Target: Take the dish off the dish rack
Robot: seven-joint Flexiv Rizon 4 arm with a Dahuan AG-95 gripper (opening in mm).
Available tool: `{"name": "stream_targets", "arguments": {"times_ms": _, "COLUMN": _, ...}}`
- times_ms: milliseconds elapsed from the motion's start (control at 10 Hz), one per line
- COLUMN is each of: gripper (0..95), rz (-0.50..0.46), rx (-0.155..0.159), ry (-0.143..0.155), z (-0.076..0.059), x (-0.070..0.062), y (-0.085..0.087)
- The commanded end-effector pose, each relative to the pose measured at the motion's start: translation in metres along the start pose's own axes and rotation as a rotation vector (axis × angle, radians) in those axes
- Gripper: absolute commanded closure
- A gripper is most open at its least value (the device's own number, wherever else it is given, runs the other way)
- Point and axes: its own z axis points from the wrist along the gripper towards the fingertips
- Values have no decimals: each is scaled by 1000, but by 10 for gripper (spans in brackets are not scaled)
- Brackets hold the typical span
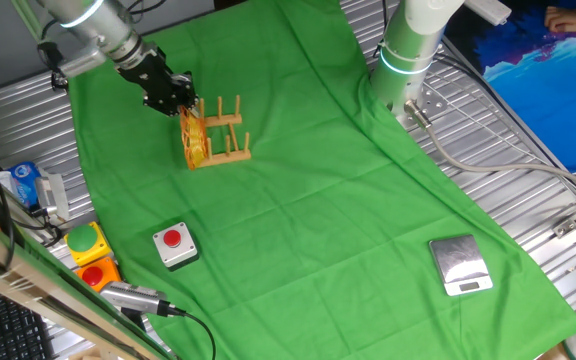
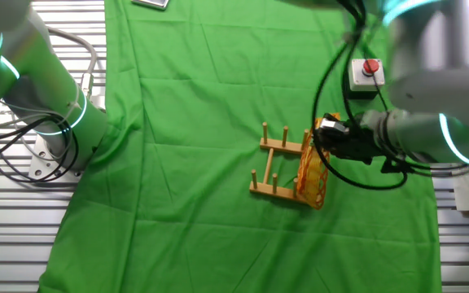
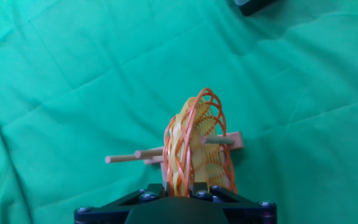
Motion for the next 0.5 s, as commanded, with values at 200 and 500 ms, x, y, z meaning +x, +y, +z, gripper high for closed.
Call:
{"name": "stream_targets", "arguments": {"times_ms": 200, "gripper": 950, "rz": -6, "rx": -11, "ry": -29, "z": 1, "x": 0, "y": 2}}
{"name": "stream_targets", "arguments": {"times_ms": 500, "gripper": 950, "rz": -8, "rx": -13, "ry": -35, "z": 1, "x": 0, "y": 2}}
